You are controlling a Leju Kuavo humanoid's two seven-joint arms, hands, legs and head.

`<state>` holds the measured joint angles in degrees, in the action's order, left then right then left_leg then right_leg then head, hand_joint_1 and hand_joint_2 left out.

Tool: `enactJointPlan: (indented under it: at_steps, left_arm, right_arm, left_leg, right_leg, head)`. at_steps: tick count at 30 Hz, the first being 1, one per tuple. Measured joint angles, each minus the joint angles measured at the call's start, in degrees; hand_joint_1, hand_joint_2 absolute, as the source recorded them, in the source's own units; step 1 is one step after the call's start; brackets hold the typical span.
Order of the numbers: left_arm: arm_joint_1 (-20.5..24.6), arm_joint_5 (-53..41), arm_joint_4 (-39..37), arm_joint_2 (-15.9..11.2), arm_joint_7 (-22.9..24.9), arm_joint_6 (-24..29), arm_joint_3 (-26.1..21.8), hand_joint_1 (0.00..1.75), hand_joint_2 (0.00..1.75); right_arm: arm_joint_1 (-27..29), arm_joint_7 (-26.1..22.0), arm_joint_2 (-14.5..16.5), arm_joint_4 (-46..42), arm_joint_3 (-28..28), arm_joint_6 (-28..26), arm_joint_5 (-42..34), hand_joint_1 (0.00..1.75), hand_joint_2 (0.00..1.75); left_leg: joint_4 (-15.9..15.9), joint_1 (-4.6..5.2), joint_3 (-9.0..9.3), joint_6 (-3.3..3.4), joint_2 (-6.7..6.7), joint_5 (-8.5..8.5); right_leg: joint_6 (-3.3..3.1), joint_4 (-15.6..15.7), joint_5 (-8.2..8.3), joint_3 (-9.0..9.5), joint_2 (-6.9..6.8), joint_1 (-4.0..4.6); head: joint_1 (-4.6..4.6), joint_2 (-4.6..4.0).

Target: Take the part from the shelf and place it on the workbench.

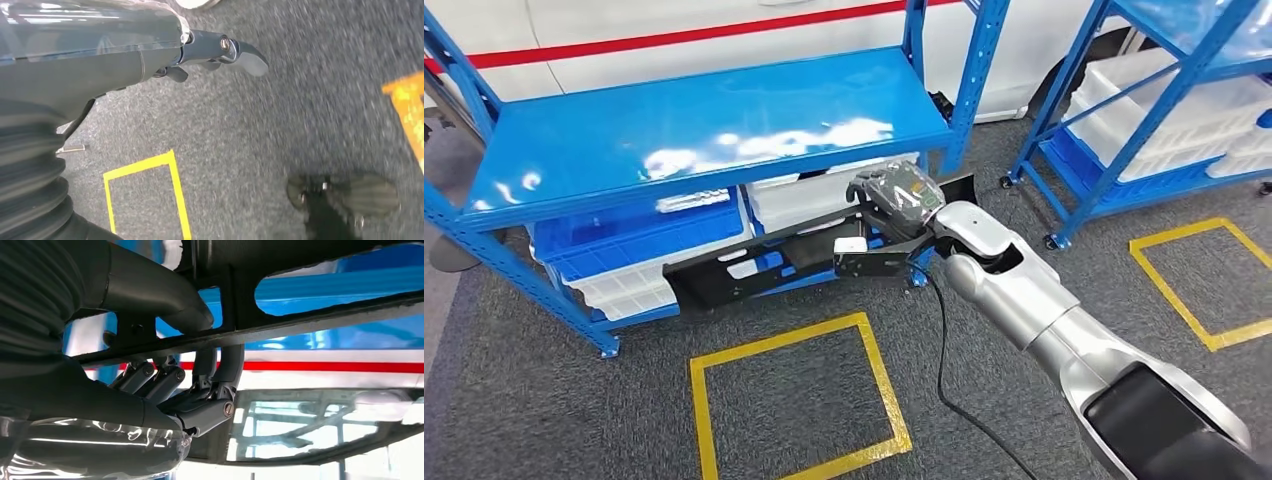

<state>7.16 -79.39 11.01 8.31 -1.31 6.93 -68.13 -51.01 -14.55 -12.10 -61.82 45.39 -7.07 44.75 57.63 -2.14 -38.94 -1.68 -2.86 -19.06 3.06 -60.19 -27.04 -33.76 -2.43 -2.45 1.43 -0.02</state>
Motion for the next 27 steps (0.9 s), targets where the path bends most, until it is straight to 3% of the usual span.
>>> enactJointPlan:
  at_steps: [1,4,5,7,9,10,11,13,14,16,19,21,23,24,25,26,27]
  left_arm:
    - [-0.09,0.01,0.02,-0.04,0.0,-0.01,0.0,0.0,1.75]
    - [-0.36,0.01,0.03,0.05,0.02,-0.04,0.0,0.0,1.75]
    - [-0.4,0.01,0.03,0.06,0.02,-0.04,0.0,0.0,1.75]
    - [-0.48,0.02,0.03,0.06,0.02,-0.04,0.0,0.0,1.75]
    - [-0.6,0.03,0.03,0.06,0.02,-0.03,0.0,0.0,1.75]
    - [-0.65,0.03,0.03,0.06,0.02,-0.02,0.0,0.0,1.75]
    - [-0.68,0.03,0.03,0.06,0.02,0.0,0.0,0.0,1.75]
    - [-0.68,0.02,0.03,0.06,0.02,0.02,0.0,0.0,1.75]
    - [-0.67,0.02,0.03,-0.03,0.02,0.02,0.0,0.0,1.75]
    - [-0.64,0.0,0.03,-0.12,0.0,-0.01,0.01,0.0,1.75]
    - [-0.56,-0.02,0.03,-0.07,-0.05,-0.05,0.01,0.0,1.75]
    - [-0.49,-0.02,0.04,0.01,-0.12,-0.07,0.0,0.0,1.75]
    - [-0.52,-0.02,0.04,0.01,-0.19,-0.11,0.0,0.0,1.75]
    - [-0.54,-0.02,0.03,0.01,-0.2,-0.15,0.0,0.0,1.75]
    - [-0.56,-0.02,0.03,0.01,-0.2,-0.19,0.0,0.0,1.75]
    - [-0.58,-0.02,0.03,0.03,-0.2,-0.23,0.0,0.0,1.75]
    - [-0.59,-0.02,0.03,0.07,-0.2,-0.26,0.0,0.0,1.75]
  right_arm:
    - [-0.16,0.04,0.1,-0.04,-0.2,0.09,0.17,1.75,1.75]
    - [-0.6,0.13,0.2,-0.15,-0.73,0.32,0.55,1.75,1.75]
    - [-0.73,0.15,0.21,-0.18,-0.85,0.36,0.6,1.75,1.75]
    - [-0.89,0.15,0.28,-0.23,-1.0,0.4,0.62,1.75,1.75]
    - [-0.89,0.15,0.33,-0.21,-1.06,0.44,0.62,1.75,1.75]
    - [-0.87,0.15,0.33,-0.2,-1.06,0.46,0.62,1.75,1.75]
    - [-0.86,0.15,0.33,-0.19,-1.08,0.48,0.62,1.75,1.75]
    - [-0.93,0.15,0.33,-0.2,-1.24,0.49,0.62,1.75,1.75]
    - [-1.04,0.15,0.32,-0.21,-1.39,0.48,0.62,1.75,1.75]
    - [-1.23,0.17,0.27,-0.22,-1.69,0.49,0.62,1.75,1.75]
    - [-1.18,0.15,0.02,-0.32,-2.14,0.5,0.62,1.75,1.75]
    - [-1.36,0.15,-0.23,-0.41,-2.54,0.49,0.62,1.75,1.75]
    - [-1.6,0.16,-0.37,-0.44,-2.77,0.52,0.62,1.75,1.75]
    - [-1.56,0.16,-0.41,-0.45,-2.79,0.56,0.62,1.75,1.75]
    - [-1.4,0.16,-0.45,-0.44,-2.79,0.61,0.61,1.75,1.75]
    - [-1.25,0.16,-0.51,-0.44,-2.81,0.65,0.61,1.75,1.75]
    - [-1.18,0.16,-0.58,-0.43,-2.88,0.68,0.61,1.75,1.75]
  left_leg:
    - [0.3,0.05,-0.11,-0.56,-0.27,-0.11]
    - [0.28,-0.29,0.02,-1.74,-0.96,-0.21]
    - [1.32,-0.43,-0.34,-1.91,-0.59,-1.27]
    - [7.19,-0.33,-2.44,-1.86,0.94,-5.66]
    - [15.34,0.15,-5.29,-1.41,1.95,-9.99]
    - [17.54,0.45,-5.85,-1.02,2.17,-10.82]
    - [17.49,0.8,-5.32,-0.44,2.35,-10.58]
    - [11.11,1.65,-1.23,1.3,3.48,-7.81]
    - [7.33,1.93,1.07,2.25,4.45,-6.69]
    - [2.7,2.42,3.65,3.29,5.63,-5.68]
    - [0.88,2.52,4.51,3.39,4.4,-5.1]
    - [-1.06,2.19,5.44,3.44,3.19,-4.28]
    - [-1.97,2.08,5.84,3.49,2.07,-3.91]
    - [-1.97,2.08,5.83,3.47,1.47,-3.92]
    - [-1.87,2.05,5.77,3.42,0.91,-3.99]
    - [-1.68,1.99,5.69,3.3,0.35,-4.1]
    - [-1.38,1.9,5.58,3.13,-0.18,-4.28]
  right_leg:
    - [-0.73,0.07,0.06,-0.24,-0.18,0.23]
    - [-2.8,-0.24,0.71,-1.06,1.1,0.57]
    - [-3.29,-0.15,1.04,-1.21,1.56,0.58]
    - [-4.04,-0.02,1.53,-1.51,2.43,0.79]
    - [-4.51,-0.04,1.84,-1.93,3.48,1.36]
    - [-4.69,-0.06,1.98,-2.13,4.08,1.71]
    - [-4.84,-0.08,2.1,-2.27,4.71,2.07]
    - [-5.02,-0.07,2.27,-2.32,5.98,2.67]
    - [-5.0,-0.05,2.34,-2.35,6.46,2.9]
    - [-4.66,0.0,2.58,-2.54,7.35,2.71]
    - [-3.7,0.6,3.07,-2.57,8.28,2.24]
    - [-3.13,-0.91,1.75,-3.29,6.53,2.5]
    - [-2.47,-6.74,-1.48,-6.15,3.93,2.33]
    - [-2.09,-10.15,-2.87,-7.87,3.31,2.02]
    - [-1.72,-12.43,-3.45,-9.04,2.98,1.69]
    - [-1.38,-12.81,-3.0,-9.25,2.74,1.39]
    - [-1.09,-11.06,-1.63,-8.34,2.39,1.13]
  head:
    - [0.01,0.0]
    - [0.03,0.0]
    - [0.04,0.0]
    - [0.04,0.0]
    - [0.04,0.0]
    - [0.04,0.0]
    - [0.04,0.0]
    - [0.04,0.0]
    - [0.03,0.0]
    - [0.02,0.0]
    - [0.02,0.0]
    - [0.02,0.0]
    - [0.02,0.0]
    - [0.02,0.0]
    - [0.02,0.0]
    - [0.02,0.0]
    - [0.02,0.0]
